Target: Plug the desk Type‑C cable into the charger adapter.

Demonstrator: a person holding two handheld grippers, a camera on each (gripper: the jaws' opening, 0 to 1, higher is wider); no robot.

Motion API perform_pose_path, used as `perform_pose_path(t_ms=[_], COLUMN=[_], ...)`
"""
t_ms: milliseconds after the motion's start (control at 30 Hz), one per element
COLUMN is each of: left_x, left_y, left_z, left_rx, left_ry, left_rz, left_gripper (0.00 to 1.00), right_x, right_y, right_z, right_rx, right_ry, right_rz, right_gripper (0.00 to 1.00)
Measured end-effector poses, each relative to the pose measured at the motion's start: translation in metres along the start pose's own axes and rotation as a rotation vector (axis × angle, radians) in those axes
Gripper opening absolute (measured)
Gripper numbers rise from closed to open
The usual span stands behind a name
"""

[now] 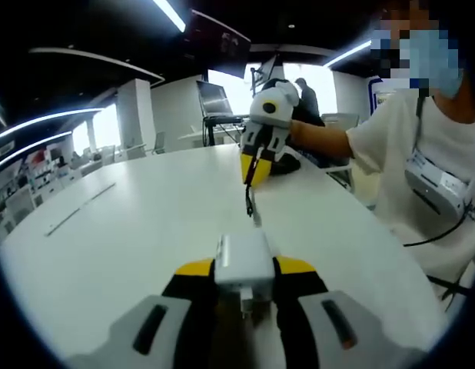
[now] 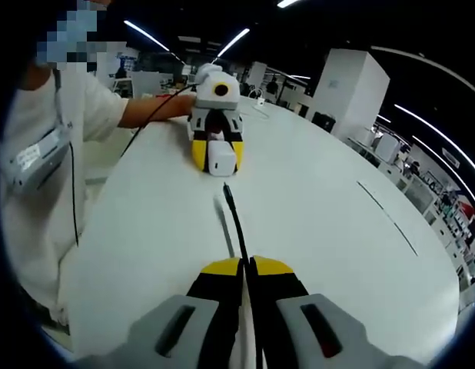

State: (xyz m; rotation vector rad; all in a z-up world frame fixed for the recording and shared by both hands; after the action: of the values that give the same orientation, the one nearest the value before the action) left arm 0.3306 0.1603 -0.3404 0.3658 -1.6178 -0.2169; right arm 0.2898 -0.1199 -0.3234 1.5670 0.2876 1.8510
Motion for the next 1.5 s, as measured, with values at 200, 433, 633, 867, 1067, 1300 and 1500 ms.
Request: perform_pose_path(t_ms=[200,433,633,867,1067,1300,1500], left_x=[0.000,0.000,0.000,-0.001,-0.001,-0.001,-0.001], left_y=[-0.001,-0.001,-0.001,-0.001,-0.001,-0.001,0.000], left_z=[0.000,-0.001,0.000,0.000,-0.001,-0.002,-0.002], left_rx=[0.001,0.001,0.001,0.001,0.000,0.000,-0.001], left_ry=[0.000,-0.001,-0.001,-0.002,-0.001,-0.001,-0.001], left_rz=[0.000,0.000,0.000,0.002,0.002,0.003,0.004], left_gripper=[0.28,0.28,0.28,0.28,0.28,0.28,0.28], right_x=[0.002,0.005,0.007,0.011,0.013,0.016,0.018], right_y=[-0.002,-0.007,-0.010,-0.018,-0.022,-0.026,-0.027], right_z=[-0.001,-0.001,-0.001,-0.001,0.000,-0.001,0.000], right_rx=[0.003,0.010,0.015,0.036,0.048,0.064,0.069], right_ry=[0.002,0.002,0.003,0.010,0.008,0.002,0.009], right_rz=[0.000,0.001,-0.003,-0.009,-0.002,0.003,0.004], right_gripper=[0.03,0.03,0.03,0.03,0.03,0.03,0.03])
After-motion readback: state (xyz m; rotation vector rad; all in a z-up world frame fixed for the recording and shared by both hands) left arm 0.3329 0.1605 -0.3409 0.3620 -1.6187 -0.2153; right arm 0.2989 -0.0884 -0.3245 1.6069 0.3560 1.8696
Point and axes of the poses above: the point that each gripper's makers call its tool centre point, and the gripper's own axes: y roughly backward along the fingers, z roughly to its right, x roughly out of its top, the point moved 9 cm from there along y, roughly backward along the fingers, and after that the axes turned 2 degrees about x, right-handed, at the moved point
